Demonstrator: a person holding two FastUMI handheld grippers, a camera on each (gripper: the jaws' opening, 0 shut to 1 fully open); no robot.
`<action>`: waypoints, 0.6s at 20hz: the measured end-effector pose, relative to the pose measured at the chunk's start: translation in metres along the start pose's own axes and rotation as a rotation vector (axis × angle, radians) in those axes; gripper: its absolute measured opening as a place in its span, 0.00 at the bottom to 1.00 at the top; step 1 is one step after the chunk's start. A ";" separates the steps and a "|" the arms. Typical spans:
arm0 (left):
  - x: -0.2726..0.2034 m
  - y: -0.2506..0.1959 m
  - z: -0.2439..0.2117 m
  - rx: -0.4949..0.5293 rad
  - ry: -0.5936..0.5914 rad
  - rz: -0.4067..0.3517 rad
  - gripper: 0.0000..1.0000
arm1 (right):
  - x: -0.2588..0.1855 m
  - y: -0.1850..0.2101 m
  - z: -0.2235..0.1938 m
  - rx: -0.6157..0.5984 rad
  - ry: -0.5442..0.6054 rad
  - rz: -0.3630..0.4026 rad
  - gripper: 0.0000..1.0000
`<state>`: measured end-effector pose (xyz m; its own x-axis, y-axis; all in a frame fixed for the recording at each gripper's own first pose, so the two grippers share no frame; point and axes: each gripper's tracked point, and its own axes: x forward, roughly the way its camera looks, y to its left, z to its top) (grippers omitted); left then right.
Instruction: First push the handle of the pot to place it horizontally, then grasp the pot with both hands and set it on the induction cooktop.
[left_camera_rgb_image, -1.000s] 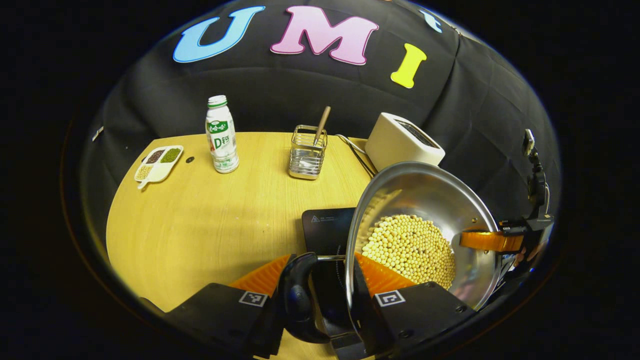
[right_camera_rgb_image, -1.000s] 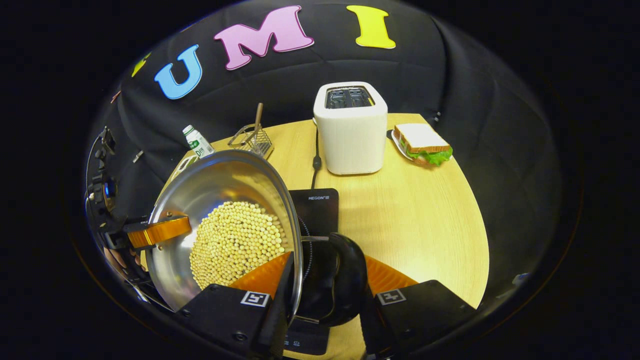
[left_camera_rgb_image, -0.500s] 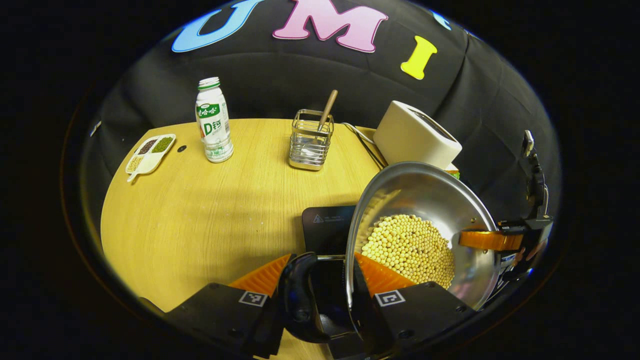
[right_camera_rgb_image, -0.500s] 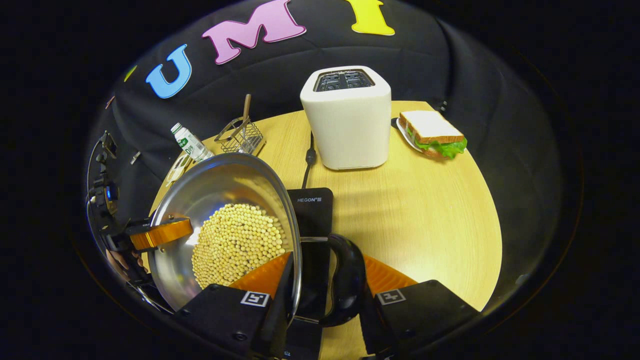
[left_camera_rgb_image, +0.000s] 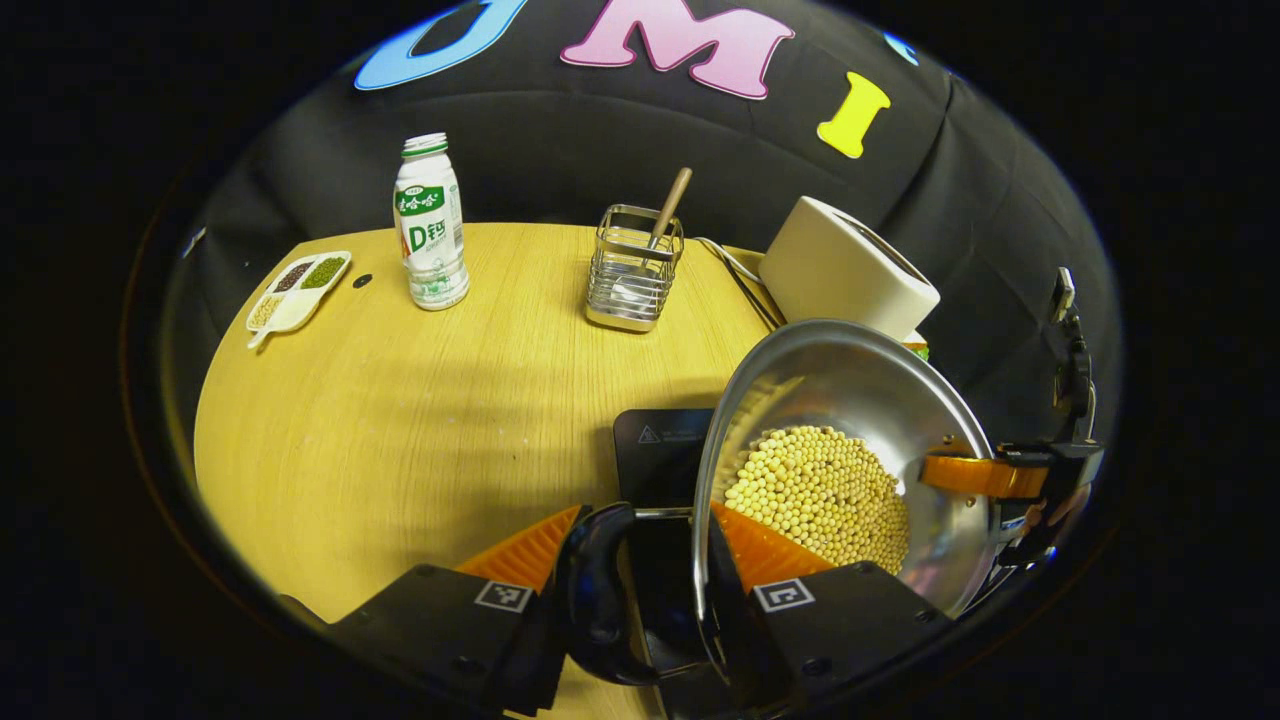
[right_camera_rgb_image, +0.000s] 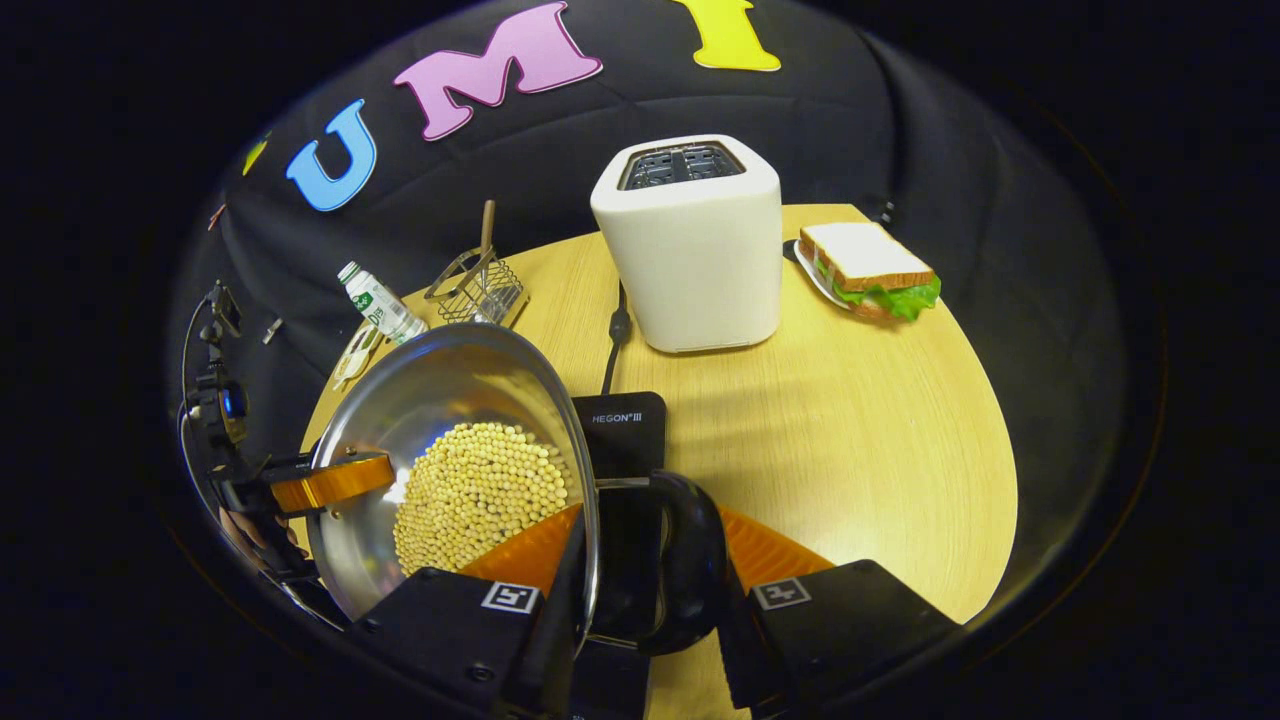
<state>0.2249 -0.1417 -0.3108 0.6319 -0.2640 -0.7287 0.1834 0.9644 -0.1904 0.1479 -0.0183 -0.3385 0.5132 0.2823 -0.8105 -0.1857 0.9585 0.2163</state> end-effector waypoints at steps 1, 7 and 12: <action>-0.001 0.001 0.002 0.019 0.001 0.011 0.70 | 0.000 0.000 -0.001 0.003 0.003 0.000 0.62; -0.010 0.009 0.002 0.030 0.013 0.111 0.88 | -0.009 0.002 0.000 -0.016 -0.008 -0.011 0.69; -0.058 0.005 0.019 0.060 -0.078 0.136 0.96 | -0.045 0.005 0.011 0.012 -0.081 -0.035 0.99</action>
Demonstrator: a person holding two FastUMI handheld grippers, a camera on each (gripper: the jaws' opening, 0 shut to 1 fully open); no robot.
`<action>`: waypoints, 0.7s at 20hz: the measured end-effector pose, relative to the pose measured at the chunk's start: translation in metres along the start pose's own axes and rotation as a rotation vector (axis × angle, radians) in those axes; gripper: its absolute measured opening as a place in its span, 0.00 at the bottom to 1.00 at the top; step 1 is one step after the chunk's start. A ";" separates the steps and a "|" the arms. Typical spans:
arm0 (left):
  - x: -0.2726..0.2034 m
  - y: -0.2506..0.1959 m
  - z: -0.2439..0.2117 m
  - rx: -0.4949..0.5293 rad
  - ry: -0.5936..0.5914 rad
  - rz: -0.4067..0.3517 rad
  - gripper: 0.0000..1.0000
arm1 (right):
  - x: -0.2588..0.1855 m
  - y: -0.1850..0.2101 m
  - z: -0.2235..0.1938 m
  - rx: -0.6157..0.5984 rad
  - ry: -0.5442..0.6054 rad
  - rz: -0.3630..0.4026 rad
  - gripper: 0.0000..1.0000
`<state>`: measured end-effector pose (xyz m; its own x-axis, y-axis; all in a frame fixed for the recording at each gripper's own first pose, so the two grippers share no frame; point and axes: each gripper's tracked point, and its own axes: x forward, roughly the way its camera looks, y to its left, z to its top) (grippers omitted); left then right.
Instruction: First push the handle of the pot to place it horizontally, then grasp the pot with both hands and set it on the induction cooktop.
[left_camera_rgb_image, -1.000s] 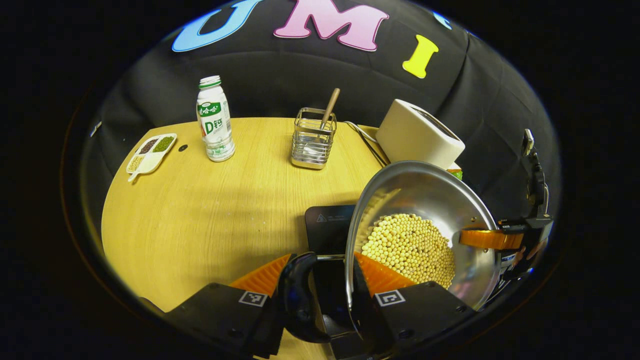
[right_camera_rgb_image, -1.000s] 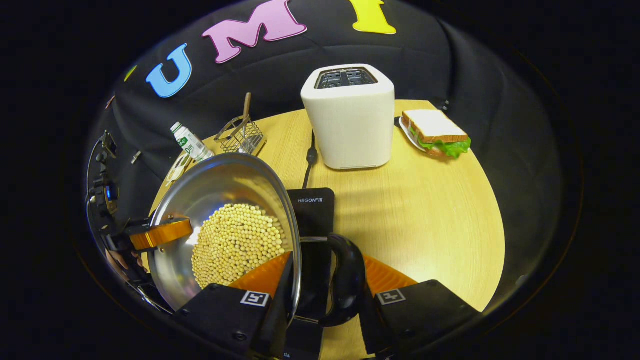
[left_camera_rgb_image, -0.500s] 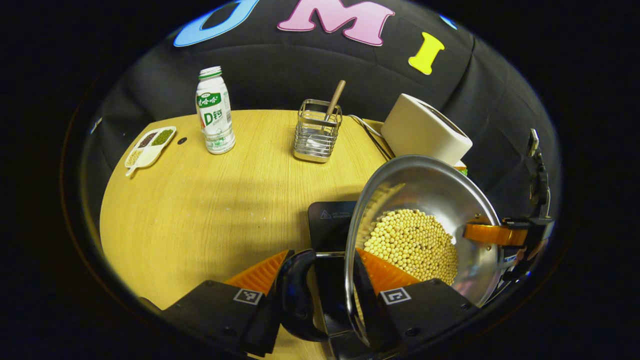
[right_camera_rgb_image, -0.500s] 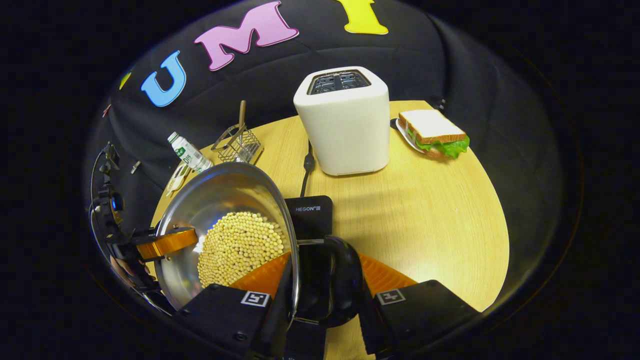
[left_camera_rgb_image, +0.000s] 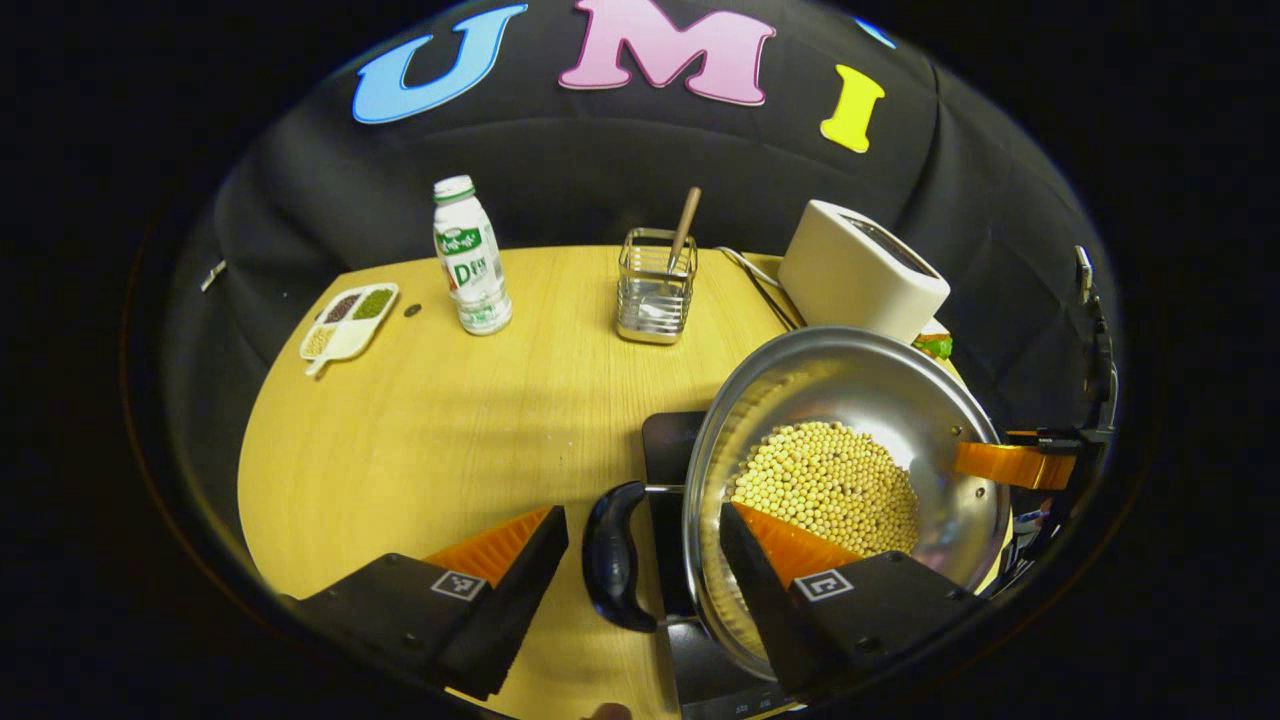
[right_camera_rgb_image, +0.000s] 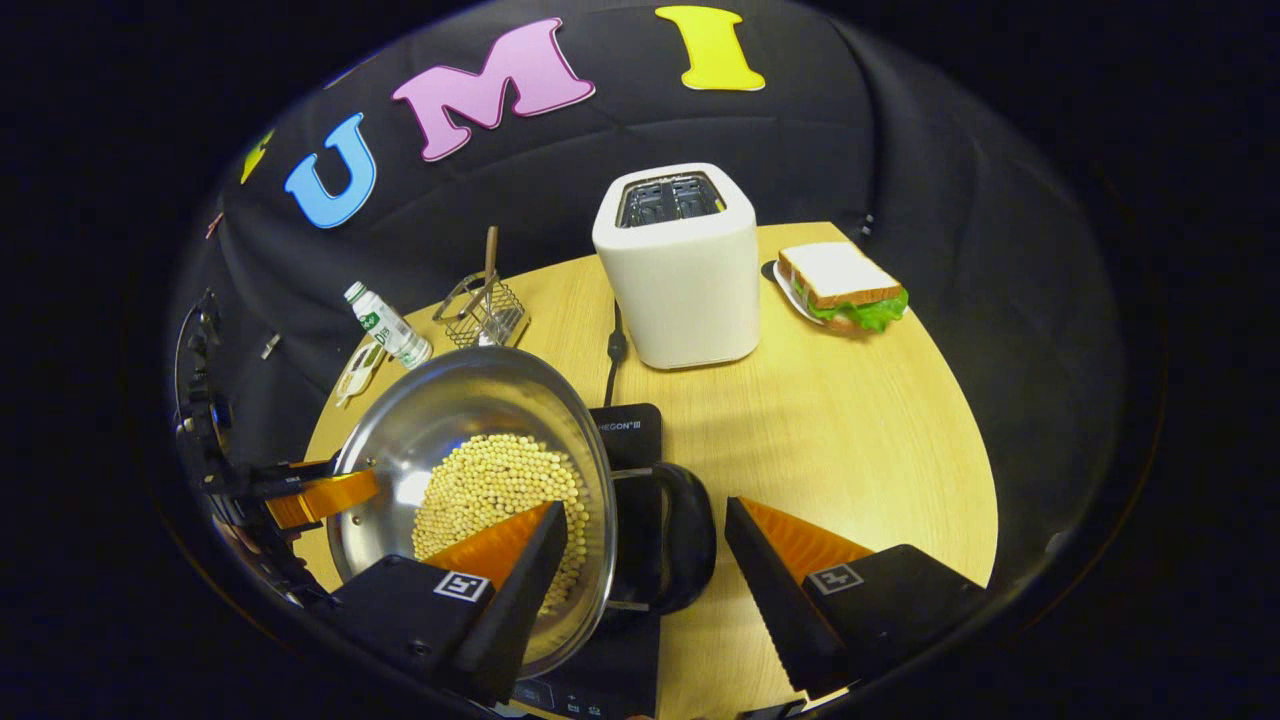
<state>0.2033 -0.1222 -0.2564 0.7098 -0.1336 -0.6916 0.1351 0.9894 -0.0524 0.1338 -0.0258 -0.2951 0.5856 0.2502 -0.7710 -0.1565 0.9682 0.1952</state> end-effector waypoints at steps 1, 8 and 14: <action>-0.014 -0.001 0.005 0.003 -0.029 0.004 0.96 | -0.011 0.002 0.003 -0.008 -0.026 -0.008 0.99; -0.126 -0.004 0.040 0.059 -0.256 0.027 0.96 | -0.105 0.039 0.027 -0.070 -0.209 -0.031 0.99; -0.248 0.000 0.061 0.071 -0.560 0.085 0.95 | -0.203 0.077 0.065 -0.106 -0.517 -0.059 0.99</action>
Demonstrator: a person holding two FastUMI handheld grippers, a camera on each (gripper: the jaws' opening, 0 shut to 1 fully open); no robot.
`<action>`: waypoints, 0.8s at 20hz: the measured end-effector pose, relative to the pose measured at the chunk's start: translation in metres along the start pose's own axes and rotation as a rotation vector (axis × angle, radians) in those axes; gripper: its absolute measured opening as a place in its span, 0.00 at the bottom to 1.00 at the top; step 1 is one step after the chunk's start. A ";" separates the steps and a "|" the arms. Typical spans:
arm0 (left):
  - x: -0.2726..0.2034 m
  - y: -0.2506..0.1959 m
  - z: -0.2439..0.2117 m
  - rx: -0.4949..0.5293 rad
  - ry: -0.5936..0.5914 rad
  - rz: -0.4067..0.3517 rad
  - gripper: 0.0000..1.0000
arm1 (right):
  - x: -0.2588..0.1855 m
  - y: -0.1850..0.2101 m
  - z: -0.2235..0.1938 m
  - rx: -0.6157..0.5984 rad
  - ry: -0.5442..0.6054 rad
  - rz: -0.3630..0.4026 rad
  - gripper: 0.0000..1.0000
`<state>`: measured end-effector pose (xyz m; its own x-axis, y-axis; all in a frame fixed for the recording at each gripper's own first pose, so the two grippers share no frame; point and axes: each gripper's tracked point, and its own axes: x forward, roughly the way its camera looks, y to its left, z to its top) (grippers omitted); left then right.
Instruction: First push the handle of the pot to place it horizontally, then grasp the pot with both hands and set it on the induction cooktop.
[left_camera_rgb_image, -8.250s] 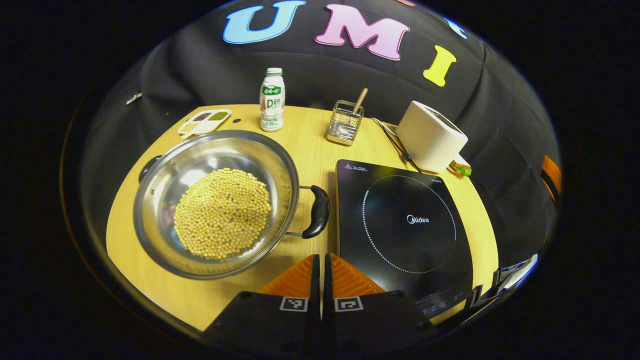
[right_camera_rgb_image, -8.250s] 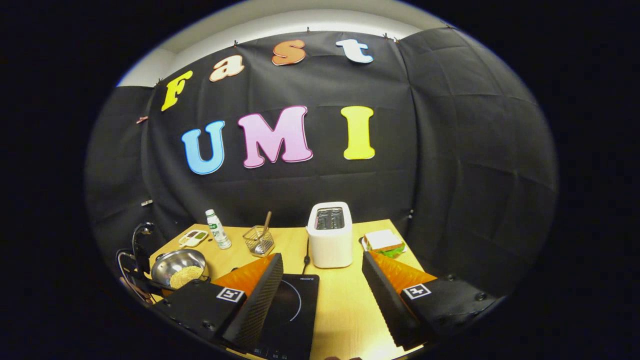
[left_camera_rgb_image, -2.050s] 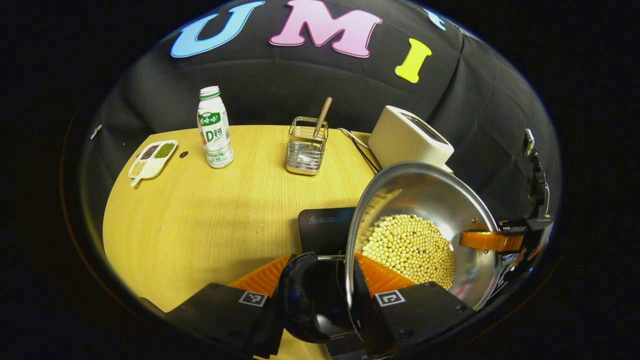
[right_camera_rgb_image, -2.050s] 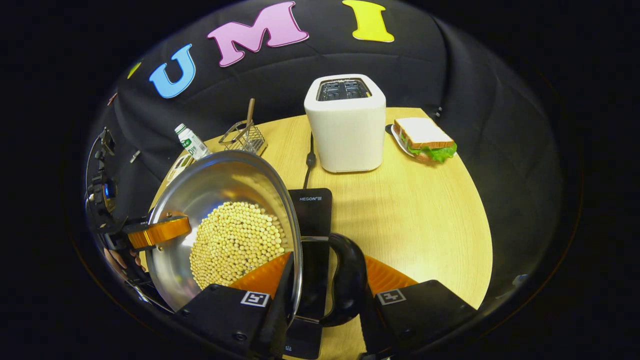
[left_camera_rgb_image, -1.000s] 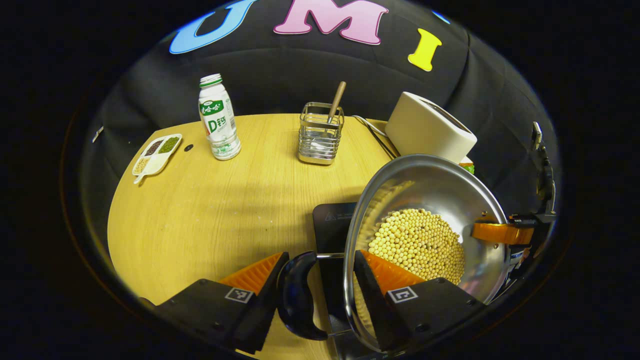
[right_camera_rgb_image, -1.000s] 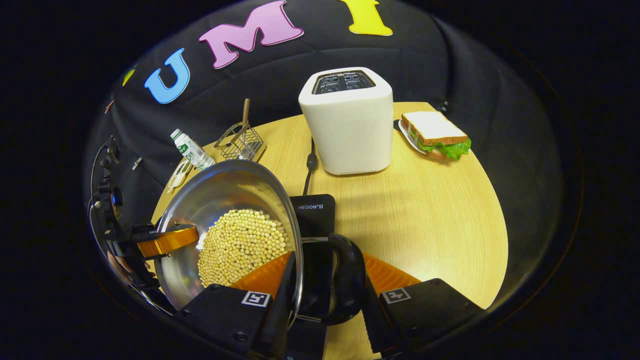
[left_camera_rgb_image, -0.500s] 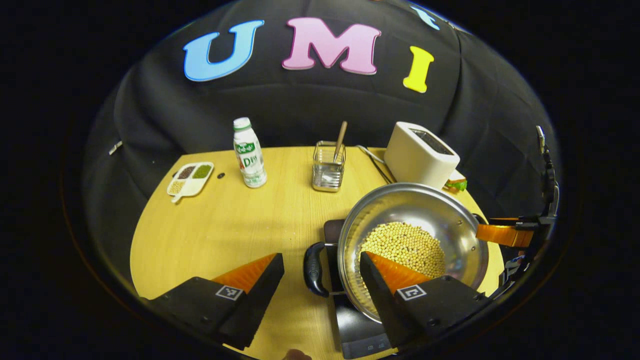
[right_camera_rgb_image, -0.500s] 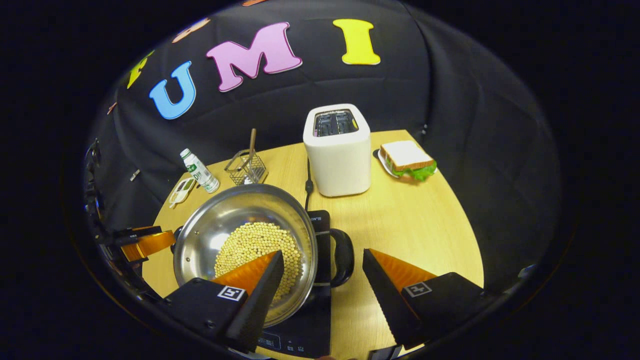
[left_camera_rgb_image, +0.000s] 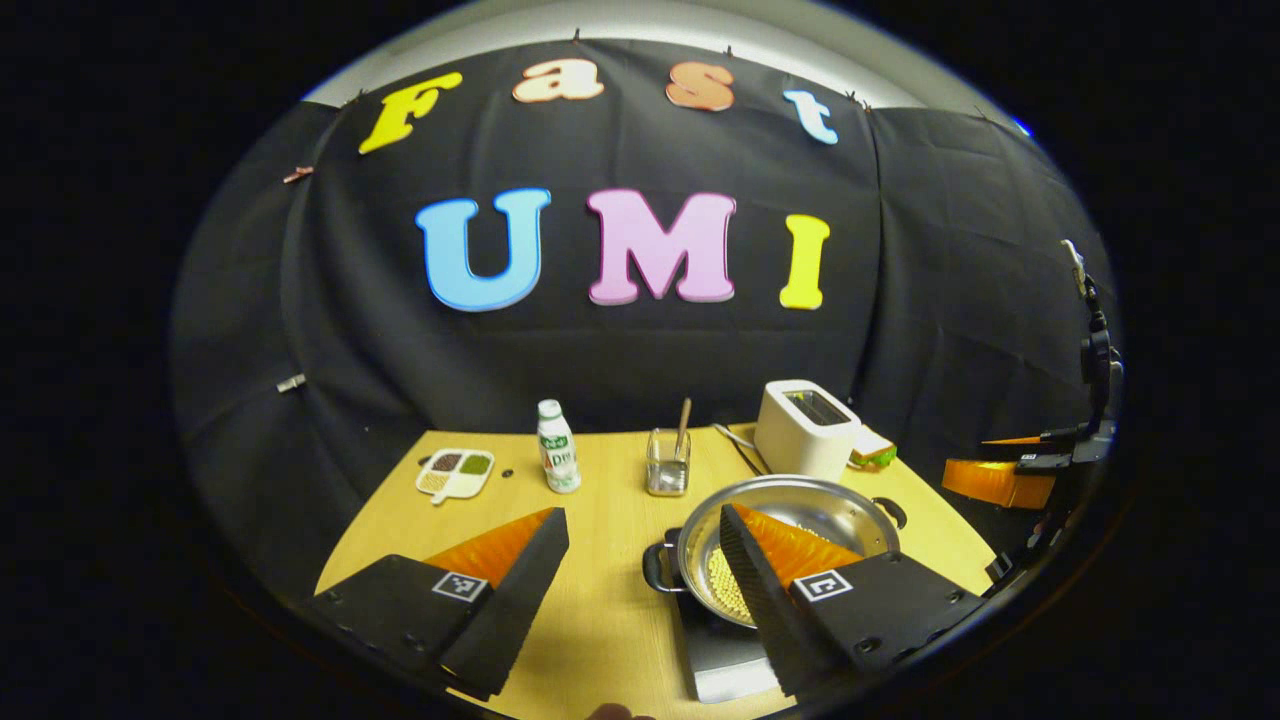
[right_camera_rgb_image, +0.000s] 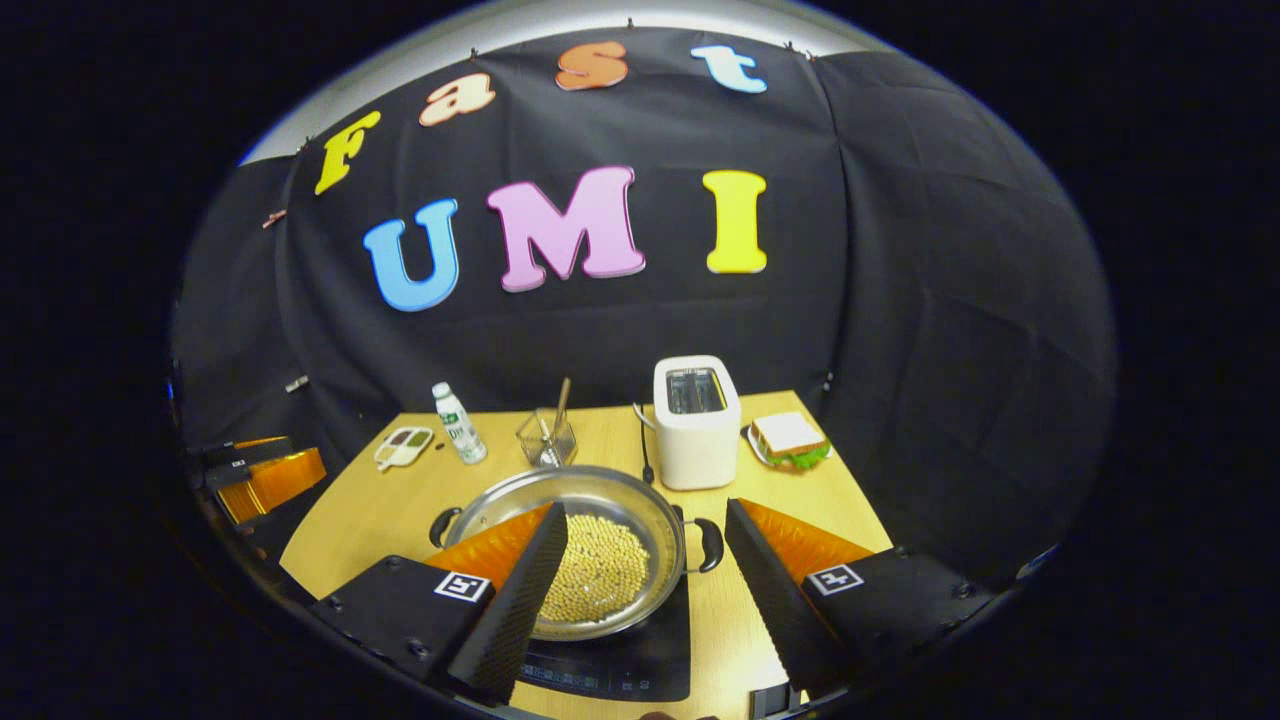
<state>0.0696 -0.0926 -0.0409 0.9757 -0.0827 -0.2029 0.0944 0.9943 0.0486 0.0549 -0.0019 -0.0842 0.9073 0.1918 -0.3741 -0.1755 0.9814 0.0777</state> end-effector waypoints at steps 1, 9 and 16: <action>-0.013 0.003 0.006 0.005 -0.040 0.010 0.95 | -0.012 0.002 0.012 0.007 -0.055 -0.008 0.99; -0.097 0.019 0.005 -0.054 -0.214 0.069 0.95 | -0.098 0.008 0.037 0.008 -0.327 -0.061 0.98; -0.136 0.011 -0.060 -0.084 -0.142 0.080 0.95 | -0.130 -0.005 -0.028 0.028 -0.274 -0.114 0.98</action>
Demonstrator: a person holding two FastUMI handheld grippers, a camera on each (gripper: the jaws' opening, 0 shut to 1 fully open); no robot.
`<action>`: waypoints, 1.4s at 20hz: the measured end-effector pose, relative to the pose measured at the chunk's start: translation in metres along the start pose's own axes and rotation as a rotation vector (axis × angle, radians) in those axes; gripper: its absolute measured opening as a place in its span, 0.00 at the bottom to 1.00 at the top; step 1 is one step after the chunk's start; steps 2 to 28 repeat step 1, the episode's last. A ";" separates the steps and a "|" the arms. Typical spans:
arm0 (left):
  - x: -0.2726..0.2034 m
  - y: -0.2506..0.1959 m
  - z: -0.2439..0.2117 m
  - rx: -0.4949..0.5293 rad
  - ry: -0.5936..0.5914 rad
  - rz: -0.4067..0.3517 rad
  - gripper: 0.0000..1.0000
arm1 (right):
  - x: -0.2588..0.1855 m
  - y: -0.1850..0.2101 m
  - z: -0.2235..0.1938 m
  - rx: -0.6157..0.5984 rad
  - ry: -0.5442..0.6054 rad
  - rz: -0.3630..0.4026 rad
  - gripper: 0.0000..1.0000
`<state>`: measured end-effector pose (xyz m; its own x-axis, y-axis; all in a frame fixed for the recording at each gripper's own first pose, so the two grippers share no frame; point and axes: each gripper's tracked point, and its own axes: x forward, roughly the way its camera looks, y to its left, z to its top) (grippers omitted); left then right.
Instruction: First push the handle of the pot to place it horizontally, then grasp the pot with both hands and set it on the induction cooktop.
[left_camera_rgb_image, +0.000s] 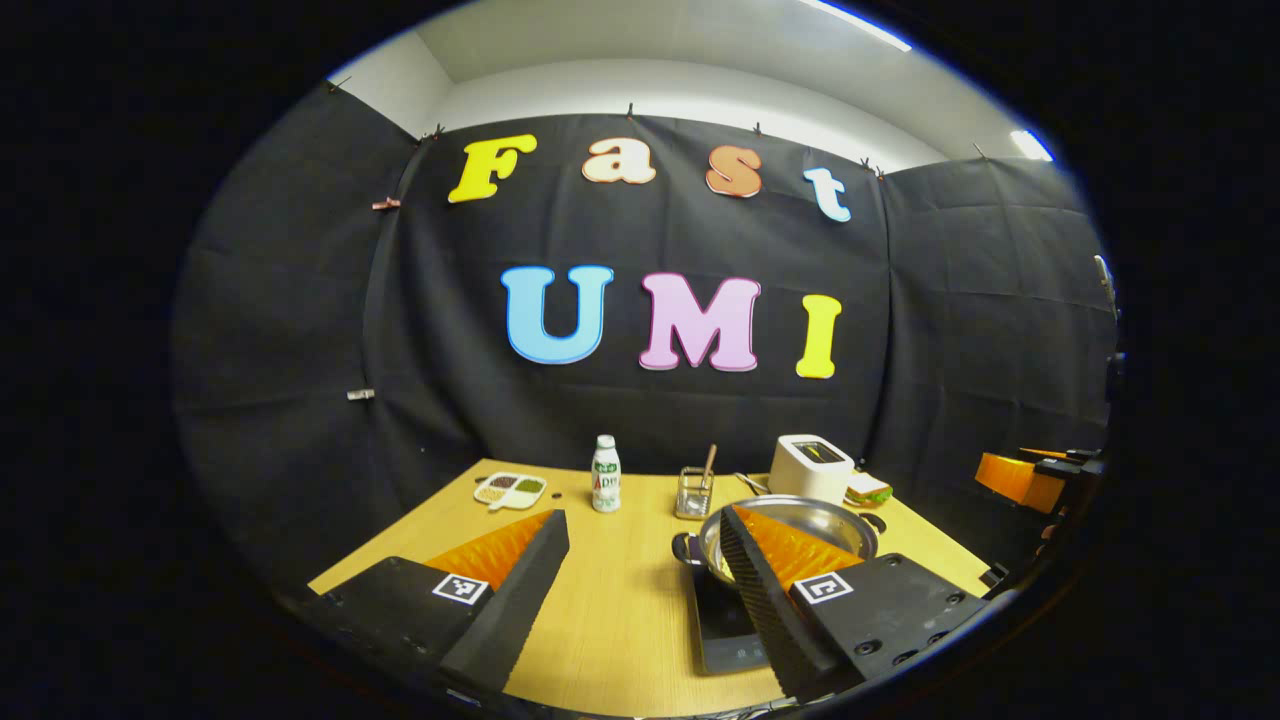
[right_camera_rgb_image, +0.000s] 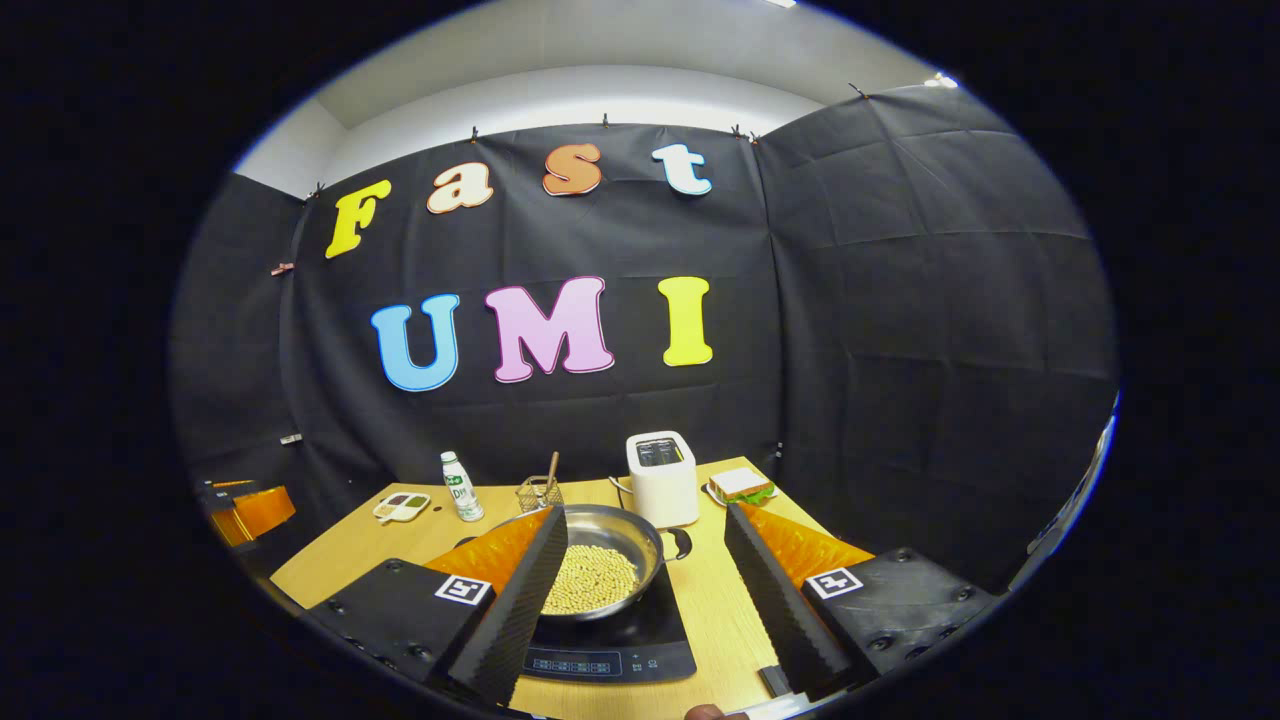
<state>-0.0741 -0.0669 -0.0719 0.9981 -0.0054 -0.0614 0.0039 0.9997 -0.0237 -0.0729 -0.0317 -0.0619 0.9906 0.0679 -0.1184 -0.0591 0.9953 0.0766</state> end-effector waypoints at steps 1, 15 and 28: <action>-0.005 -0.001 -0.006 -0.008 0.010 -0.004 0.95 | -0.002 0.002 0.002 -0.003 -0.008 0.000 0.98; -0.005 -0.001 -0.006 -0.008 0.010 -0.004 0.95 | -0.002 0.002 0.002 -0.003 -0.008 0.000 0.98; -0.005 -0.001 -0.006 -0.008 0.010 -0.004 0.95 | -0.002 0.002 0.002 -0.003 -0.008 0.000 0.98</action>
